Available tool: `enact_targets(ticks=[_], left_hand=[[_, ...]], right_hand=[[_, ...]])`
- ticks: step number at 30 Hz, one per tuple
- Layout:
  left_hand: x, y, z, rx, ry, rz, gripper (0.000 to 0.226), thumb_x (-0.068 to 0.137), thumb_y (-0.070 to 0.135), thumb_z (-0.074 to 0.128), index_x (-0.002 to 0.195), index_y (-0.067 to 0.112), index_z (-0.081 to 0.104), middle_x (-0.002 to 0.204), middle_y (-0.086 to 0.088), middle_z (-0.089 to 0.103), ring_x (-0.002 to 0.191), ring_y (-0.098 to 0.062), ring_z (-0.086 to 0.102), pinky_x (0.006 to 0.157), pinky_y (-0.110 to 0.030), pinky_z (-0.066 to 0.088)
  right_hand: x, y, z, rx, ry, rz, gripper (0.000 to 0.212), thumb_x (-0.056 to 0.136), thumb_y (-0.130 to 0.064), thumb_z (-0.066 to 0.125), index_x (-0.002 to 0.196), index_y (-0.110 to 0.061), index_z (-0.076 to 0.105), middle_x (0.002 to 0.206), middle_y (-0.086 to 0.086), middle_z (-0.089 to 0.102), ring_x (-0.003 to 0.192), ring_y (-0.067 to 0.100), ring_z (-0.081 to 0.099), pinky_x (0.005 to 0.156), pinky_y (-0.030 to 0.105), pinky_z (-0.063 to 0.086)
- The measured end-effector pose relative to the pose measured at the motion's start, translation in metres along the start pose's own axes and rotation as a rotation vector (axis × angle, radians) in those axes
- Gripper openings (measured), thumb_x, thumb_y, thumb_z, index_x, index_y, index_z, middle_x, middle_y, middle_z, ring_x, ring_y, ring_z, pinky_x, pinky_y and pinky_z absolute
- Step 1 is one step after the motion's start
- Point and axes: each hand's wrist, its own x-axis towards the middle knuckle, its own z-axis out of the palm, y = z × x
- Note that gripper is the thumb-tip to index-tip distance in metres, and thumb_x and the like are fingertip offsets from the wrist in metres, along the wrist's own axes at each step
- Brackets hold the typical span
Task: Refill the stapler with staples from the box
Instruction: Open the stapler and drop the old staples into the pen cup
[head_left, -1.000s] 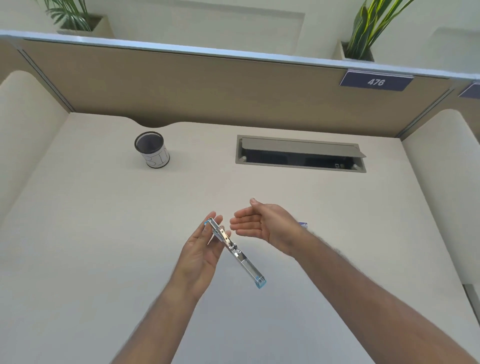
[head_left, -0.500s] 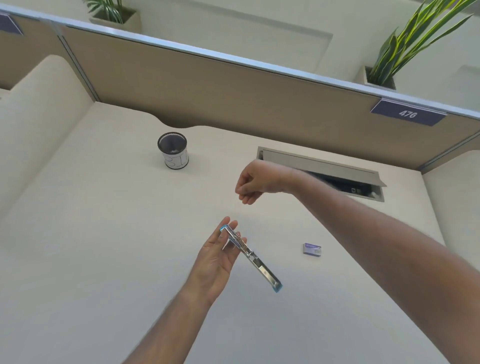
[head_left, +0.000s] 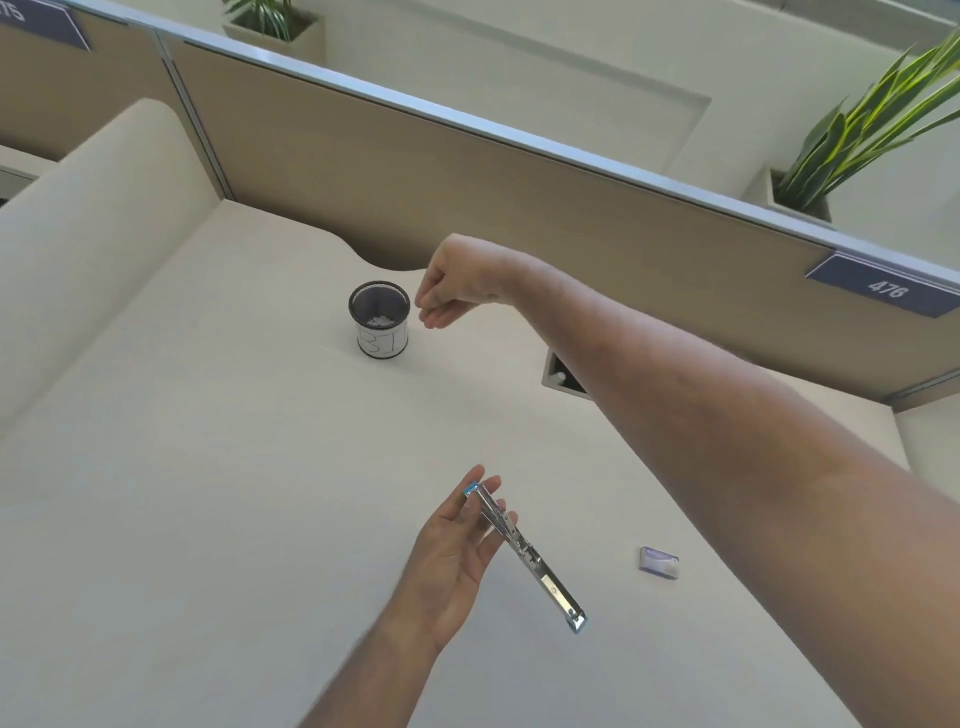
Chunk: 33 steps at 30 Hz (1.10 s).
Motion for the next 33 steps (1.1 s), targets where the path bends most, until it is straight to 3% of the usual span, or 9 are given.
enact_targets(ticks=[3,7,11,13,15,18,24,30,33], left_hand=[[0.006,0.004,-0.002,-0.002,0.002,-0.001,0.036,0.098,0.013,0.066,0.133,0.011,0.074,0.126,-0.008,0.077,0.092,-0.021,0.072,0.089,-0.037,0.065],[0.014,0.008,-0.006,0.001,0.005,-0.018,0.035,0.093,0.015,0.069,0.127,0.013,0.078,0.125,-0.009,0.078,0.092,-0.021,0.074,0.087,-0.037,0.066],[0.019,0.005,-0.009,0.011,0.017,-0.037,0.039,0.092,0.014,0.071,0.131,0.011,0.076,0.127,-0.012,0.077,0.094,-0.023,0.073,0.090,-0.039,0.065],[0.023,0.004,-0.012,0.009,0.024,-0.049,0.037,0.093,0.013,0.070,0.129,0.012,0.077,0.127,-0.013,0.077,0.093,-0.024,0.074,0.089,-0.040,0.065],[0.027,0.003,-0.014,0.005,0.030,-0.060,0.035,0.091,0.012,0.070,0.124,0.013,0.080,0.124,-0.013,0.079,0.091,-0.025,0.074,0.088,-0.040,0.066],[0.030,0.004,-0.015,0.003,0.023,-0.064,0.035,0.090,0.012,0.071,0.124,0.012,0.080,0.121,-0.013,0.079,0.091,-0.025,0.075,0.089,-0.042,0.066],[0.033,0.006,-0.012,0.002,0.040,-0.054,0.037,0.091,0.013,0.070,0.127,0.012,0.079,0.122,-0.012,0.078,0.092,-0.023,0.075,0.090,-0.041,0.065],[0.034,0.012,-0.008,-0.006,0.041,-0.035,0.041,0.090,0.012,0.070,0.130,0.011,0.075,0.123,-0.012,0.078,0.093,-0.021,0.075,0.088,-0.039,0.066],[0.035,0.013,-0.009,-0.013,0.042,-0.026,0.038,0.092,0.012,0.068,0.129,0.011,0.077,0.122,-0.011,0.078,0.094,-0.021,0.075,0.089,-0.040,0.066]], right_hand=[[0.029,-0.010,-0.001,0.003,0.038,-0.001,0.015,0.099,0.006,0.068,0.111,0.011,0.074,0.101,0.025,0.081,0.096,0.034,0.082,0.089,0.042,0.067],[0.070,-0.019,0.005,-0.095,0.051,0.009,0.017,0.102,0.004,0.064,0.113,0.009,0.075,0.102,0.023,0.080,0.096,0.033,0.081,0.082,0.037,0.068],[0.108,-0.019,0.024,-0.357,0.030,-0.016,0.024,0.095,0.006,0.059,0.111,0.012,0.075,0.111,0.031,0.077,0.112,0.037,0.076,0.096,0.045,0.063],[0.119,-0.019,0.035,-0.506,0.035,-0.031,0.021,0.089,0.006,0.061,0.094,-0.002,0.080,0.077,0.015,0.076,0.080,0.029,0.075,0.072,0.027,0.060],[0.127,-0.020,0.046,-0.596,0.057,-0.055,0.021,0.085,0.003,0.062,0.092,-0.006,0.080,0.066,0.003,0.062,0.071,0.021,0.053,0.059,0.023,0.042],[0.136,-0.016,0.059,-0.674,0.078,-0.080,0.030,0.085,-0.003,0.060,0.105,-0.007,0.082,0.084,0.009,0.072,0.072,0.024,0.055,0.065,0.028,0.043],[0.140,-0.020,0.066,-0.703,0.068,-0.095,0.037,0.081,0.005,0.061,0.110,-0.006,0.080,0.109,0.018,0.075,0.066,0.027,0.056,0.062,0.027,0.040],[0.127,-0.012,0.071,-0.873,0.119,-0.198,0.032,0.091,0.001,0.064,0.120,-0.011,0.070,0.112,0.012,0.070,0.078,0.031,0.057,0.048,0.026,0.029],[0.121,-0.012,0.068,-0.901,0.137,-0.224,0.034,0.091,0.006,0.060,0.120,-0.009,0.069,0.119,0.013,0.070,0.082,0.030,0.056,0.055,0.027,0.035]])
